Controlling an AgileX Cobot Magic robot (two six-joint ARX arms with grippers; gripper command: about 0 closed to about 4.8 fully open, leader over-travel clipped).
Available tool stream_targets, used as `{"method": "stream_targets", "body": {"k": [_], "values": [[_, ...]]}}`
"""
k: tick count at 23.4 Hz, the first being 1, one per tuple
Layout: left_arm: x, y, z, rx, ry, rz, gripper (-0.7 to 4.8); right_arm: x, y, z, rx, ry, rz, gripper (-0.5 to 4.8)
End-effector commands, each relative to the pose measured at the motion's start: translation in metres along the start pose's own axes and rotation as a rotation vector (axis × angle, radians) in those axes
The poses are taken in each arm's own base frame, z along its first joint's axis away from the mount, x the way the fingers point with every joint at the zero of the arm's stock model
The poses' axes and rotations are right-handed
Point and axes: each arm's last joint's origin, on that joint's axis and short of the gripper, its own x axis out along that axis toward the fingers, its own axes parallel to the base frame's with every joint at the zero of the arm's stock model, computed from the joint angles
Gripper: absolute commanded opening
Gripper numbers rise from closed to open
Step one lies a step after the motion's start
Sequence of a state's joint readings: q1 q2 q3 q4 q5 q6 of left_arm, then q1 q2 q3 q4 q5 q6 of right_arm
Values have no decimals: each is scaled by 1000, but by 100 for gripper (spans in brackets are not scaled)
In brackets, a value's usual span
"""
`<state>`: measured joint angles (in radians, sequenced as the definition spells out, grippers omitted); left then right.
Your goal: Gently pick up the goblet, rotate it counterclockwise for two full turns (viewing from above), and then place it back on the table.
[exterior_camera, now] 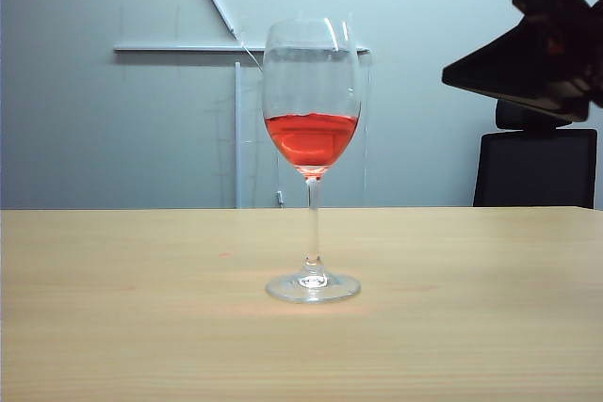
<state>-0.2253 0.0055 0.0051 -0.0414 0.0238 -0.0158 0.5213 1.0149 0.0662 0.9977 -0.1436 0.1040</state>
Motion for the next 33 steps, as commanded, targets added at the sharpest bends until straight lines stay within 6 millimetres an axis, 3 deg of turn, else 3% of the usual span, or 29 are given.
{"method": "stream_targets", "body": {"k": [1,4,6,12,26,33], "values": [[-2,14,3,-4,-18,150,-5,-6,0,14,10,97,-100,-9],[-3,20,3,-5,-19,211,-5,-24,1,38,-1,87,-248,-9],[-3,20,3,-5,-19,210,-5,-36,2,43,-3,59,-266,-9],[-3,20,3,-6,-19,208,-5,-51,4,46,-4,42,-290,-8],[-3,20,3,-6,-19,207,-5,-53,3,47,-4,32,-311,-6],[-3,20,3,-6,-19,207,-5,-76,-18,42,-28,-63,-396,-6]]}}
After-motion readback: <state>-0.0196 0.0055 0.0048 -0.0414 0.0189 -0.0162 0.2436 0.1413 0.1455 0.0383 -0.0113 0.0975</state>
